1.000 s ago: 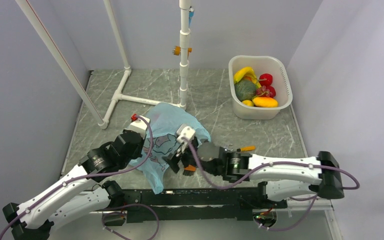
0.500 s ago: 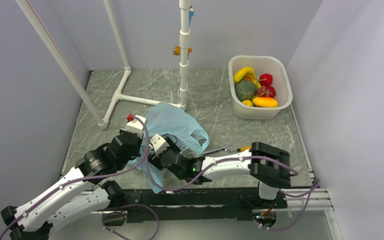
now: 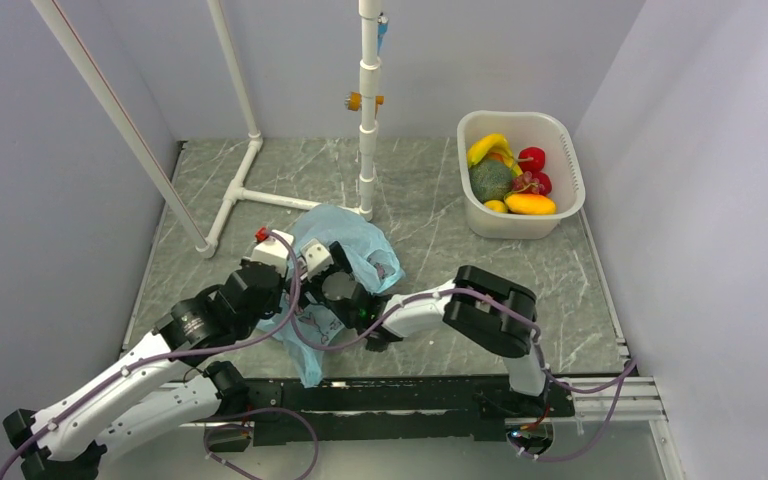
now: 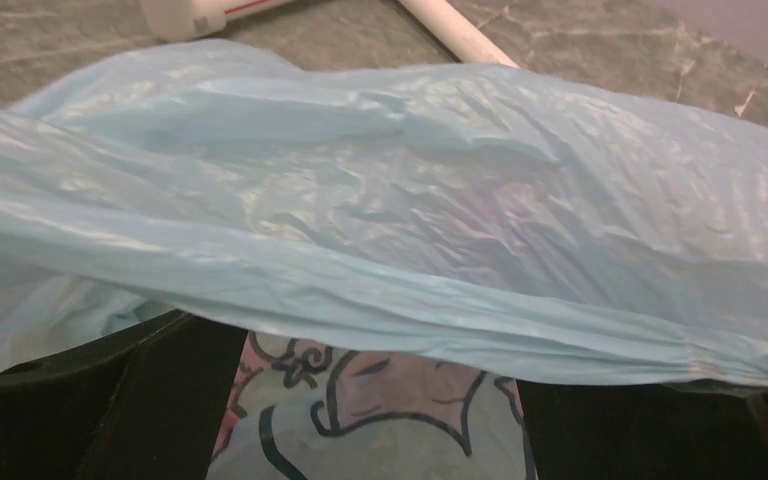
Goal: Take the fake fruits out of the plastic bag
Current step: Take out the fake fruit from the plastic bag.
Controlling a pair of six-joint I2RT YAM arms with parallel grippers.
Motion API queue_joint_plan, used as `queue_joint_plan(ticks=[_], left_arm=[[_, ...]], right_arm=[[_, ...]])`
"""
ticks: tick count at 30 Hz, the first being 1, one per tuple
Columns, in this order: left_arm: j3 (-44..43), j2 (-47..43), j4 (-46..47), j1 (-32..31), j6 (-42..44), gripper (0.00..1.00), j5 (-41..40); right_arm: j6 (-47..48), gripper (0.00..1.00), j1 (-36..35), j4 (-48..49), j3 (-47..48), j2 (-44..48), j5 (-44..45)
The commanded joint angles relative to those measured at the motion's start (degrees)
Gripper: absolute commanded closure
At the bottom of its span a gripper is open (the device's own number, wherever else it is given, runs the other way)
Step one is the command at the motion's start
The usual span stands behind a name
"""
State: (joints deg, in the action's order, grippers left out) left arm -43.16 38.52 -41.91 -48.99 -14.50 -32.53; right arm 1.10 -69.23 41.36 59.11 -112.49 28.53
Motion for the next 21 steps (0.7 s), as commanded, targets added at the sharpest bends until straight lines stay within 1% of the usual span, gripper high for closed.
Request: queue_joint_plan(ticks=[1, 4, 6, 11, 15, 21], left_arm=[[-2.5, 1.1, -0.2, -0.3, -0.7, 1.0, -1.2], [-2.4, 0.9, -0.2, -0.4, -0.8, 1.0, -1.5], [-2.4, 0.7, 0.0, -0.4, -0.7, 1.0, -1.7], [-2.2, 1.5, 0.2, -0.4, -0.4, 1.0, -1.4], [-2.7, 2.7, -0.7, -0.3, -0.8, 1.0, -1.7], [-2.5, 1.9, -0.3, -0.3, -0.7, 1.0, -1.6]], right_arm=[[2.9, 0.01, 0.8, 16.0, 0.3, -3.7, -0.9], [2.5, 0.01, 2.2, 15.9, 3.0, -6.8, -0.1], [2.7, 0.01, 3.2, 17.6, 3.5, -8.0, 0.7], [2.8, 0.01, 5.5, 18.7, 3.8, -9.0, -1.0], [3.1, 0.01, 6.9, 17.8, 5.7, -10.7, -1.6], [2.1, 0.01, 8.8, 14.7, 10.5, -14.4, -3.4]])
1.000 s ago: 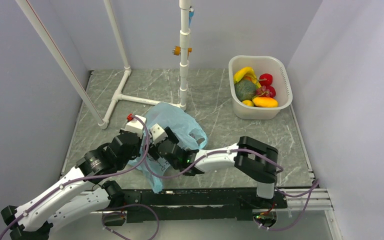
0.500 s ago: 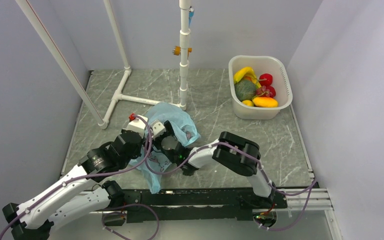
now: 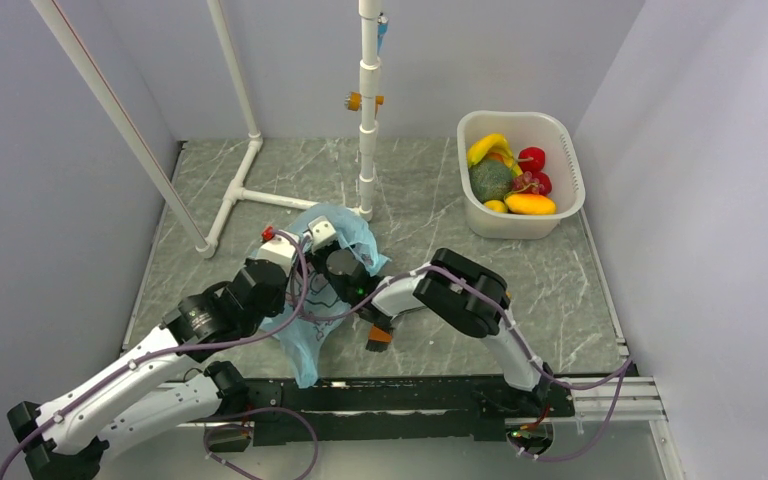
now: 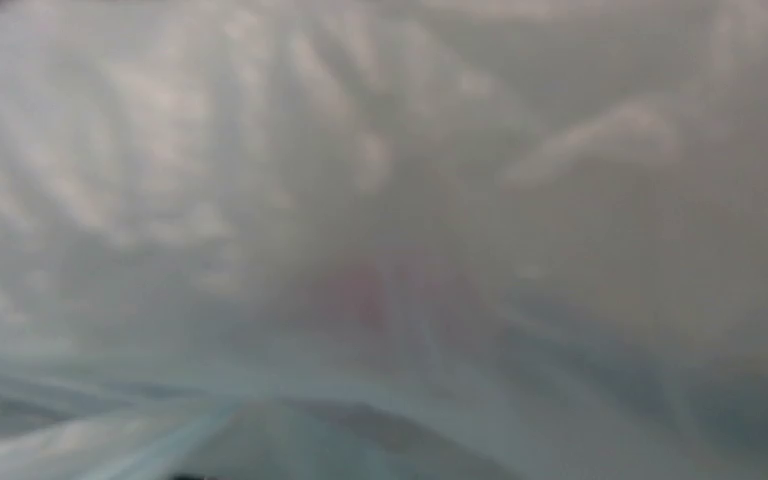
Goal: Take the fake fruits out of the plastic bag
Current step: Take out the fake fruit from the plastic bag.
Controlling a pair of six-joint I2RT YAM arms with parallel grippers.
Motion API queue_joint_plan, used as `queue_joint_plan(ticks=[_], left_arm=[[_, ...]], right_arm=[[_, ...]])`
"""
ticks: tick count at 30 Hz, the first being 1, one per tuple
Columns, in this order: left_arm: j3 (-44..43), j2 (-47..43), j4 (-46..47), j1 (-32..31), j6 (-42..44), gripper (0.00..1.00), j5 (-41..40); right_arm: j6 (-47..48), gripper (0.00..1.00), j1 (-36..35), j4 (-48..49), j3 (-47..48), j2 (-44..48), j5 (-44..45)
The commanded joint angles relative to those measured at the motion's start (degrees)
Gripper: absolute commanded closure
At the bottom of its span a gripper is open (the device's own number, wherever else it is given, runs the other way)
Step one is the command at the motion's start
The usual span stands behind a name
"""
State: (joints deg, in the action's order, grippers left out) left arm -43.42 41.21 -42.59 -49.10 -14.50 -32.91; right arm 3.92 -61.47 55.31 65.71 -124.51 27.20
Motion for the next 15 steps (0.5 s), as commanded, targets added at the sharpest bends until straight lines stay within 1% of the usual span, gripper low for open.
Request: queue_joint_plan(ticks=[1, 8, 12, 15], left_arm=[[-2.1, -0.9, 0.5, -0.3, -0.7, 1.0, -1.1], [-2.3, -0.1, 0.3, -0.3, -0.6, 1.0, -0.9], [-2.3, -0.3, 0.5, -0.3, -0.6, 1.0, -0.8], [-2.2, -0.5, 0.6, -0.3, -0.4, 1.0, -0.8]], right_arm=[[-1.2, 0.01, 1.5, 0.3, 4.7, -3.1, -2.4], [-3.8, 0.01, 3.1, -5.6, 11.4, -8.5, -4.3], [-5.5, 0.01, 3.3, -9.8, 15.3, -10.5, -3.3], [-5.9, 0.06, 3.3, -12.6, 17.7, -11.4, -2.9]])
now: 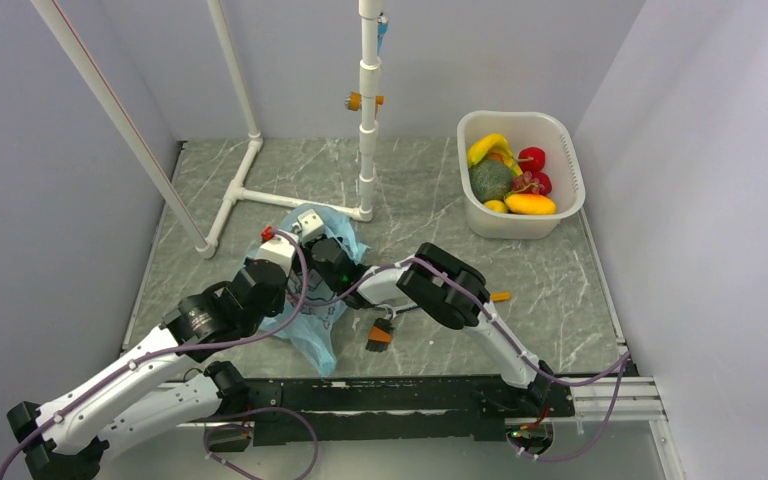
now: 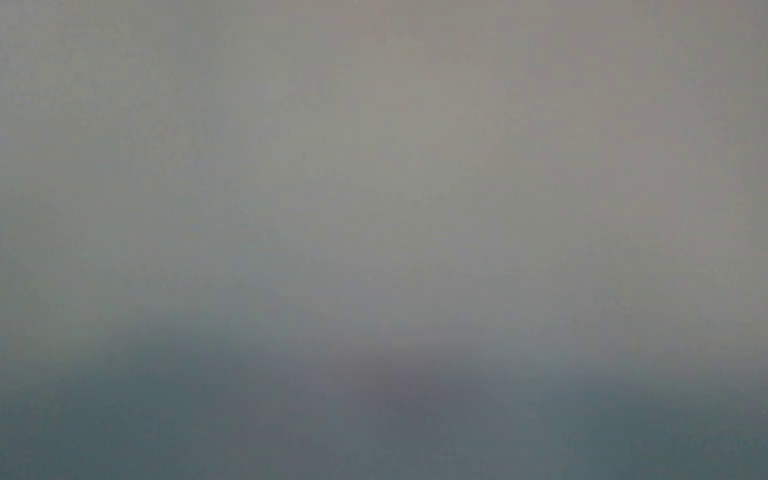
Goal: Take the fake fruits out of the plastic bag
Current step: Take out the fake fruit from the plastic bag.
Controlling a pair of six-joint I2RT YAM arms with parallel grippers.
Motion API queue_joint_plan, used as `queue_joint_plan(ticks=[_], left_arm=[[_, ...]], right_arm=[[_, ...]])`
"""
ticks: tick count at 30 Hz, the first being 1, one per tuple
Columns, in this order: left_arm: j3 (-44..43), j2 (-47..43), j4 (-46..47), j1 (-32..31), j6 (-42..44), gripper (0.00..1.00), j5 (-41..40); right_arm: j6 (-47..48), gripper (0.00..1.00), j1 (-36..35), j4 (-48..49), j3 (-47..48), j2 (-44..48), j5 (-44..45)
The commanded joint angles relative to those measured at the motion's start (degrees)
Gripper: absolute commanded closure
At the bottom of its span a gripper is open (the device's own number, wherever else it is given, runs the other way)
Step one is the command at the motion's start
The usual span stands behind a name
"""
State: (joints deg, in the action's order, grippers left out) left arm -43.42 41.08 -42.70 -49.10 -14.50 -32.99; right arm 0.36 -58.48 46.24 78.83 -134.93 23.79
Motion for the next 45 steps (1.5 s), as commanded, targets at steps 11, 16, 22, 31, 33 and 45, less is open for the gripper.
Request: queue_joint_plan(ticks=[11, 16, 22, 31, 33, 45], left_arm=[[-2.2, -0.2, 0.7, -0.4, -0.6, 1.0, -0.7], [-2.2, -0.3, 0.7, -0.4, -0.5, 1.0, -0.6], [-2.3, -0.1, 0.8, -0.4, -0.3, 1.0, -0.5], [-2.3, -0.5, 0.6, -0.4, -0.3, 1.0, 0.1], [-2.3, -0.6, 0.7, -0.4, -0.3, 1.0, 0.1], [-2.5, -2.3, 0.2, -0.5, -0.7, 1.0, -0.1]], right_arm=[[-2.5, 0.51, 0.3, -6.1, 4.3, 0.9, 0.4], [-4.4, 0.8, -0.1, -5.6, -3.9, 11.0, -4.6], [-10.5, 0.98, -1.1, -6.6, -14.7, 22.7, -9.9], [-30.1, 1.0, -2.4, -5.4, -28.3, 34.1, -24.7], [-34.5, 1.0, -2.5, -3.3, -30.6, 35.2, -31.0], [-29.8, 1.0, -6.9, -21.5, -26.7, 39.1, -42.9]])
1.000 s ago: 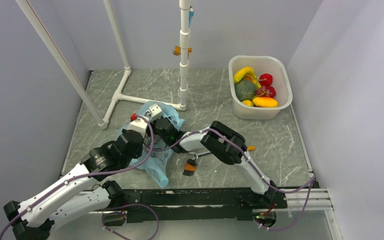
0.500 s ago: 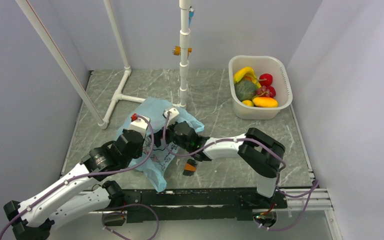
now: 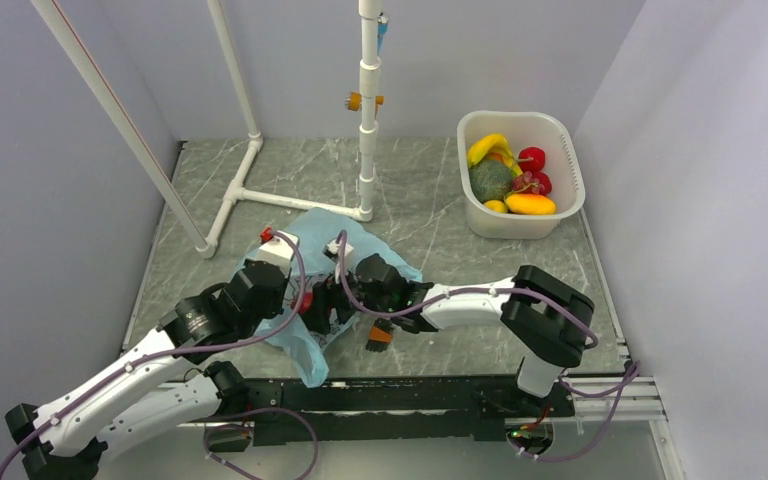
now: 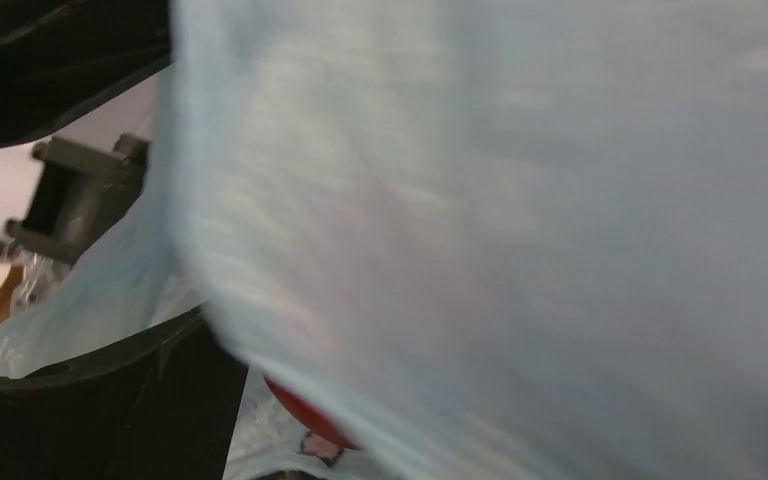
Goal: Take the fake fruits out of the plastic bag
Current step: Take out the fake fruit from the plastic bag, then place the fake fruit in the bin.
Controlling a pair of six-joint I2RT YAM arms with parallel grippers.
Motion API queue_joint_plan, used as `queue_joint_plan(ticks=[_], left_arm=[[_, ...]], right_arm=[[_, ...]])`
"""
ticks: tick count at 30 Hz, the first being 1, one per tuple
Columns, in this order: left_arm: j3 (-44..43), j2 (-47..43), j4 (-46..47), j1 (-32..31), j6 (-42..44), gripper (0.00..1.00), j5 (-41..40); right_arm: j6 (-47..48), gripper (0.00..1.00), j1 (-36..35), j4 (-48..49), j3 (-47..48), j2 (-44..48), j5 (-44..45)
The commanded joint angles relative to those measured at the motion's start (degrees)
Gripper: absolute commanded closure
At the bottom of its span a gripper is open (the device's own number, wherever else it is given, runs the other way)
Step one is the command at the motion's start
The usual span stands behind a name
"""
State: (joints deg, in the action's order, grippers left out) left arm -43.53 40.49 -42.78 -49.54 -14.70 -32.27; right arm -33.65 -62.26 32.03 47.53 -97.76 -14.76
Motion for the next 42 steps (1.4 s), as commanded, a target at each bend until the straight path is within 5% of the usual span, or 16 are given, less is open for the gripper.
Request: queue_joint_plan(ticks=[1, 7, 16, 28, 36, 42], left_arm=[[-2.4, -2.1, 0.3, -0.1, -0.6, 1.0, -0.8], [-1.7, -4.8, 1.4, -0.1, -0.3, 1.0, -0.5], [-2.3, -2.4, 0.5, -0.3, -0.4, 1.0, -0.4], [-2.1, -2.6, 0.9, -0.3, 0.0, 1.0, -0.5], [-2.3, -1.2, 0.7, -0.2, 0.2, 1.0, -0.6], [-2.3, -1.4, 0.5, -0.2, -0.3, 1.0, -0.8]], right_arm=[[5.1, 1.0, -4.2, -8.9, 5.3, 1.2, -4.1], [4.8, 1.0, -8.0, -10.7, 3.8, 1.9, -1.3], [11.3, 1.0, -8.5, -10.1, -0.9, 22.8, 6.9], [12.2, 1.0, -5.8, -15.5, -11.0, 43.8, 43.9], [4.9, 1.0, 14.2, -19.6, -11.7, 46.4, 54.1], [2.1, 1.0, 32.7, -27.3, 1.4, 30.6, 52.1]])
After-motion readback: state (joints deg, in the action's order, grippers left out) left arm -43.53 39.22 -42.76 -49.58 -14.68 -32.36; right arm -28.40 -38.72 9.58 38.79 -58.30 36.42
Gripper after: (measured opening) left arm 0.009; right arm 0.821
